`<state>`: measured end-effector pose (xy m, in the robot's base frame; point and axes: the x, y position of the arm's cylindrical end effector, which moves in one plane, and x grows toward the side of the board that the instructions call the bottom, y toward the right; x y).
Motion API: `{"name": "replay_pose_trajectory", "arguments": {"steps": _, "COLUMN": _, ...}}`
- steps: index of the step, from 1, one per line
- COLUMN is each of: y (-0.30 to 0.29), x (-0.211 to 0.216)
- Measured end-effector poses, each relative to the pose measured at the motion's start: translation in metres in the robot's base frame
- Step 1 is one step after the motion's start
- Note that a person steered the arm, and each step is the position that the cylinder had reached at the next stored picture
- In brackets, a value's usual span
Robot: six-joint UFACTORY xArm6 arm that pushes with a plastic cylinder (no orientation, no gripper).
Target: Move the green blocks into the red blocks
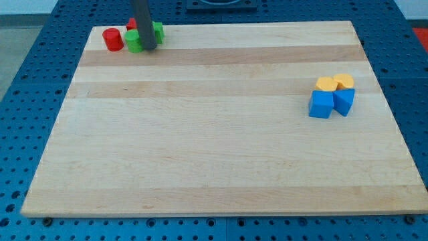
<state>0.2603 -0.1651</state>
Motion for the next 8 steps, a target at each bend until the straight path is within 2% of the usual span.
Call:
{"name": "replay_pose_trajectory", "arguments": {"steps": 2, "y": -0.018, "x": 0.006}}
{"name": "replay_pose_trajectory", "arguments": {"steps": 3, "y": 0.027, "x": 0.022}}
{"name": "replay_pose_trajectory", "arguments": {"steps": 4, "y": 0.077, "x": 0.017}}
{"name": "replay_pose_trajectory", "arguments": {"steps": 5, "y": 0.091, "x": -0.011}}
{"name": "replay_pose_trajectory", "arguments": {"steps": 6, "y": 0.078, "x": -0.040}}
{"name": "replay_pose_trajectory", "arguments": {"steps": 8, "y": 0.034, "x": -0.050}}
